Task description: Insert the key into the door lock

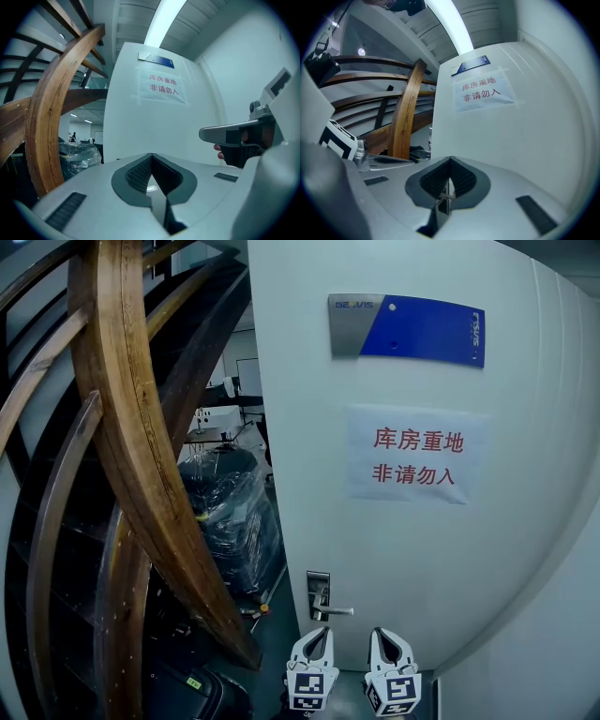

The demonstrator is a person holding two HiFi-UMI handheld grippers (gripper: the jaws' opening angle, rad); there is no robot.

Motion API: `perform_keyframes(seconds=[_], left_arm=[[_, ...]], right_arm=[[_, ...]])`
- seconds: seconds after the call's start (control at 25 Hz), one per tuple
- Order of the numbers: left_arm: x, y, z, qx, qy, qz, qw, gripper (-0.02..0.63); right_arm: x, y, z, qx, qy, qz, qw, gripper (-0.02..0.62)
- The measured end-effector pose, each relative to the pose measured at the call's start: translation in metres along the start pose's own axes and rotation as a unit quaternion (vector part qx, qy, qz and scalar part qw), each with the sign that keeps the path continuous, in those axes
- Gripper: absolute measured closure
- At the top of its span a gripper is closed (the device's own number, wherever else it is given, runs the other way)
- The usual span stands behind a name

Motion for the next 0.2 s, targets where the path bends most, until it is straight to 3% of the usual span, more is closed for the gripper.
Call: perform_keyframes(seconds=[0.2], left_arm=[[-0.0011,-0.0039,-0.0050,0.001,0.003,-0.005,1.0000,0.603]], right_arm=[[-0.0009,0.0000,-0.0022,-0.001,0.004,0.004,1.000,0.592]])
Point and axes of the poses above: the fingertips, and each gripper's own axes: x forward along the fingers, y to its right, z out of its underside, the point moved 3 cm from there along -x, backward along the fingers, and after that the axes turned 6 degrees about y, right-handed, at the moved point
